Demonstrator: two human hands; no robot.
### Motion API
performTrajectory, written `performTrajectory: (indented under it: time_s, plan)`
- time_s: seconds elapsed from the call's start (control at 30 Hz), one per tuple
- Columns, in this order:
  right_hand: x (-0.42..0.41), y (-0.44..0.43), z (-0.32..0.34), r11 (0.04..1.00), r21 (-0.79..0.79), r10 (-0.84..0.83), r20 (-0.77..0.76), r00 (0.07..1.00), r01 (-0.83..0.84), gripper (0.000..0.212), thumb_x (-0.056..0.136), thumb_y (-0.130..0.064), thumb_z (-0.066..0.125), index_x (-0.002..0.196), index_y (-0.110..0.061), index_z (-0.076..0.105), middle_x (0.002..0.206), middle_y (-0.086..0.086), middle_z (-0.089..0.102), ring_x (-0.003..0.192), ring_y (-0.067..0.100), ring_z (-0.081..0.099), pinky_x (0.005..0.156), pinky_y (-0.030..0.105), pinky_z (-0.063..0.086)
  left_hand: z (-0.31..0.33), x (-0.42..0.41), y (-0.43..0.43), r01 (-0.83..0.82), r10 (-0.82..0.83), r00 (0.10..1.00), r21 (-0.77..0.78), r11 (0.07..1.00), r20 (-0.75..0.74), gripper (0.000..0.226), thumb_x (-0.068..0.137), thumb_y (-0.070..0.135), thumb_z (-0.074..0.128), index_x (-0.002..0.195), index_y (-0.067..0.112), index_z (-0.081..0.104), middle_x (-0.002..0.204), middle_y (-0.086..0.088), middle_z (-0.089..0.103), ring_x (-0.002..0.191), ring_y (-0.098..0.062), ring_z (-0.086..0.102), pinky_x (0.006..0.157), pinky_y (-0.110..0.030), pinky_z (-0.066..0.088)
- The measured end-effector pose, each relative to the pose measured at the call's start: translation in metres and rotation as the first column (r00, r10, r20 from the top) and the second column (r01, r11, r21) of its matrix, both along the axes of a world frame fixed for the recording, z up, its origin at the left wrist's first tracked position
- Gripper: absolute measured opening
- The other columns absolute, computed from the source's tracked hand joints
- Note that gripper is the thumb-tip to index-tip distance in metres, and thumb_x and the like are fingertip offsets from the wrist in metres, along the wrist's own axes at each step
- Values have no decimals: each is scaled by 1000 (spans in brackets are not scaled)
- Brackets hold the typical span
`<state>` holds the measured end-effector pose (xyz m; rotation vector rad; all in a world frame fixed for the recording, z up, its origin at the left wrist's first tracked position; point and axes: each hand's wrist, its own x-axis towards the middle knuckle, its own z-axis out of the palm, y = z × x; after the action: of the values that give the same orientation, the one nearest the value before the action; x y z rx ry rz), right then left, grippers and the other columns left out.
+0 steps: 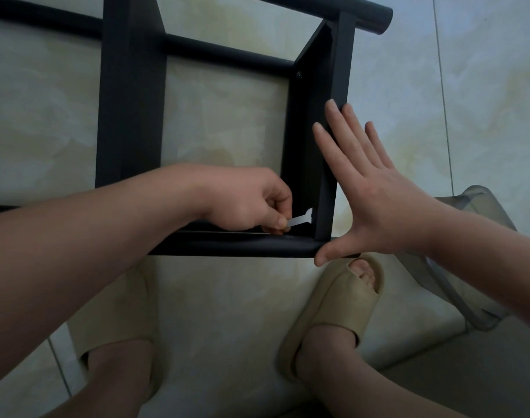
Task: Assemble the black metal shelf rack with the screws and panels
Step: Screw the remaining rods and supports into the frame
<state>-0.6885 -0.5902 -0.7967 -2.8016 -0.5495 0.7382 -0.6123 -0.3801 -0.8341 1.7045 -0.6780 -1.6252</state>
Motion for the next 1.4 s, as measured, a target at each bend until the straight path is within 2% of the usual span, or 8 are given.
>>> performTrajectory:
  time_s: [0.17,0.37,0.47,0.53,0.67,0.9,1.2,1.4]
  plan:
    - [0,0,0,1000,0,-4,-5,1000,4,149,61,-100,50,162,-5,-5,168,16,-17,155,35,-19,125,61,0,2,6,1,-69,68,994,4,998,84,11,93,19,68,85,27,71,79,10,76,79,-2,69,80,-20,52]
    - [1,0,0,1000,-1,1,2,1000,-1,148,62,-101,47,162,-5,-4,168,16,-17,155,35,-19,124,62,0,7,7,-6,-140,156,953,-79,987,258,11,89,20,70,89,29,76,81,13,74,78,3,65,74,-18,52]
    - [1,0,0,1000,1,-1,0,1000,1,148,62,-100,47,162,-4,-4,168,16,-17,155,35,-19,124,62,0,7,1,-9,-328,340,934,-120,937,105,15,87,11,71,82,25,75,74,15,71,72,6,63,68,-12,49]
    - [1,0,0,1000,1,-1,-1,1000,1,148,62,-100,48,162,-4,-4,168,16,-18,155,35,-19,124,62,0,4,-6,-12,-469,466,883,-45,882,-60,18,88,9,69,79,24,74,70,14,69,73,3,63,67,-11,49]
    - [1,1,0,1000,0,-3,1,1000,3,149,61,-99,50,162,-4,-4,168,16,-17,155,34,-19,125,61,-1,-2,-15,-16,-589,621,718,200,783,-314,15,91,14,68,78,23,72,74,6,73,81,-14,68,75,-29,52]
    - [1,0,0,1000,3,-3,2,1000,3,149,61,-99,50,162,-5,-4,168,17,-17,155,35,-18,125,61,-1,-3,-14,-20,-679,711,689,219,701,-140,6,85,20,76,82,24,72,70,10,74,72,-8,65,70,-27,48]
    - [1,1,1,1000,2,-2,-2,1000,2,149,61,-99,50,161,-3,-3,168,18,-16,155,36,-18,124,62,0,-1,-10,-19,-695,730,649,222,684,-216,8,92,27,69,97,23,73,86,5,78,73,-8,65,74,-27,48]
    - [1,1,1,1000,0,-1,-3,1000,1,148,61,-99,49,161,-3,-3,168,18,-16,155,35,-19,124,62,1,0,-10,-17,-667,702,675,218,713,-227,4,93,25,68,93,24,72,83,5,77,74,-9,64,76,-28,47]
